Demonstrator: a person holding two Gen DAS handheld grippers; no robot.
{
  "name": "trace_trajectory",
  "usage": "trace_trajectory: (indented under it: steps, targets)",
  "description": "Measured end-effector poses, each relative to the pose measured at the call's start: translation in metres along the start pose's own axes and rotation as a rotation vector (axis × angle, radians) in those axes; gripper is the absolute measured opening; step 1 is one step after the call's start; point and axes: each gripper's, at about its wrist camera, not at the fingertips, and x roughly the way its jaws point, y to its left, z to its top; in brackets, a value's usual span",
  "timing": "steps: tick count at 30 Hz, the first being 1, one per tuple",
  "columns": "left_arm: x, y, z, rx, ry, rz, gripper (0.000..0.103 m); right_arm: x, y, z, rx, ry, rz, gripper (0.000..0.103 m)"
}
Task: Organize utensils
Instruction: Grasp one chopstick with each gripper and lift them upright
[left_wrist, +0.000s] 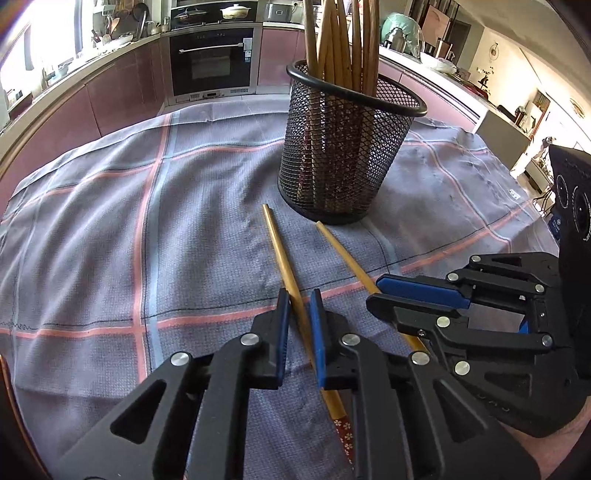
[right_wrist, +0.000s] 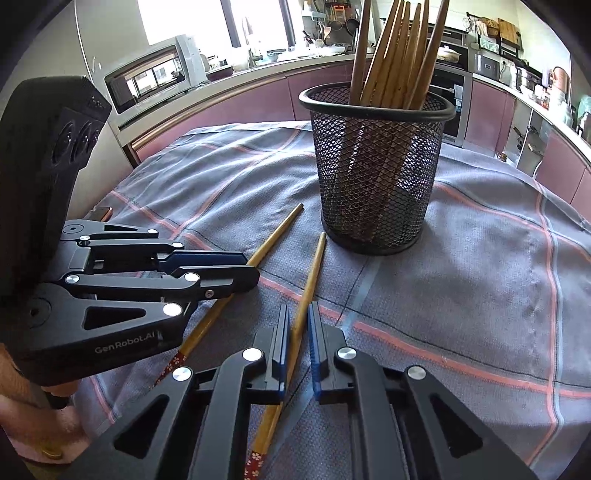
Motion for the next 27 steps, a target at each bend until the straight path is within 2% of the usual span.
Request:
trace_trajectory:
  steps: [4, 14, 27]
  targets:
    - [-0.001, 0.001, -0.001, -0.015, -0.002, 0.001, 0.010, -0.003, -0.006, -0.002, 0.035, -0.001, 0.035, 0.005]
    - [-0.007, 0.000, -0.004, -0.040, -0.015, -0.029, 0.008, -0.012, -0.010, -0.001, 0.069, -0.020, 0.089, 0.005]
    - [-0.044, 0.002, -0.002, -0.040, -0.093, -0.049, 0.008, -0.040, -0.014, 0.002, 0.084, -0.108, 0.150, 0.005]
